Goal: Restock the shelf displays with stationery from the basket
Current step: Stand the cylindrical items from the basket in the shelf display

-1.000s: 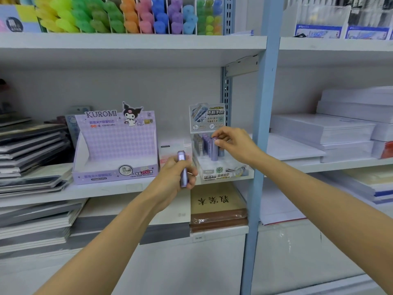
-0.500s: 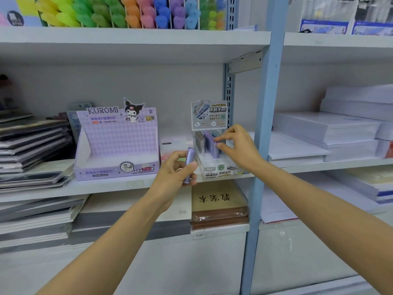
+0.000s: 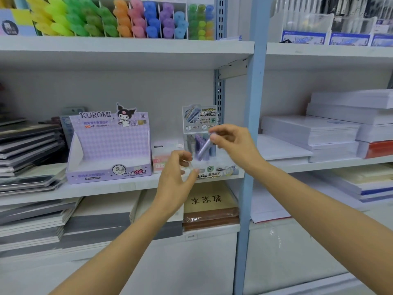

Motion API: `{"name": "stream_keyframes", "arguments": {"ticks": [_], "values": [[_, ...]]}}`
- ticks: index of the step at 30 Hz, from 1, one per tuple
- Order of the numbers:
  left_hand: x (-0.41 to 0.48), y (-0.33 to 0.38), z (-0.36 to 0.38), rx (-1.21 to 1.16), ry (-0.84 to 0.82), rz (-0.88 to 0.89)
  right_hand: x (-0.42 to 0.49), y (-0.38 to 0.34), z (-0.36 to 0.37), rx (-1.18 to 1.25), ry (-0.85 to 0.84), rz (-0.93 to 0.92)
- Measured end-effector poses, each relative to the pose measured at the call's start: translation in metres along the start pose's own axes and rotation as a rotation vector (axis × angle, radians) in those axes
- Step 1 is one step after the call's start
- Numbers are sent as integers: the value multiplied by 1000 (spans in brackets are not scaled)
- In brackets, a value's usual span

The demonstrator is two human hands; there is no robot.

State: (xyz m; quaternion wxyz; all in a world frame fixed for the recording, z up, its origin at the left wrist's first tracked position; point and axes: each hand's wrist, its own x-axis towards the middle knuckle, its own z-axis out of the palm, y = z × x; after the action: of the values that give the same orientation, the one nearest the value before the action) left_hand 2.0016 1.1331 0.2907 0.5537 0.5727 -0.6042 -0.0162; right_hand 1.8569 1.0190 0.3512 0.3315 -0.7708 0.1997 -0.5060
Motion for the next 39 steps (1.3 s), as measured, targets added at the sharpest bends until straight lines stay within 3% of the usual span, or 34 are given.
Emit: {"name": "stream_keyframes", "arguments": {"ticks": [3,7,12,17,21,26,35,39], "values": [[-8,-11,5,381,-152,222,4,9,-11,-123,73,-25],[-11,-25,17,763,-312,312,3,23,-7,-244,49,-40],[-10,-31,17,778,-302,326,13,30,2,-345,-21,-87],[-8,-34,16,797,-299,351,32,24,-4,-478,-297,-54],[-10,-37,16,797,-294,360,21,33,7,-401,-156,-90],[-11,-37,17,816,-278,364,0,51,13,-469,-44,-227],[-6,-43,14,798,-293,326,-24,67,11,-569,-272,-118],[-4,-47,14,710,-300,285,-32,79,16,-686,-272,-190]]}}
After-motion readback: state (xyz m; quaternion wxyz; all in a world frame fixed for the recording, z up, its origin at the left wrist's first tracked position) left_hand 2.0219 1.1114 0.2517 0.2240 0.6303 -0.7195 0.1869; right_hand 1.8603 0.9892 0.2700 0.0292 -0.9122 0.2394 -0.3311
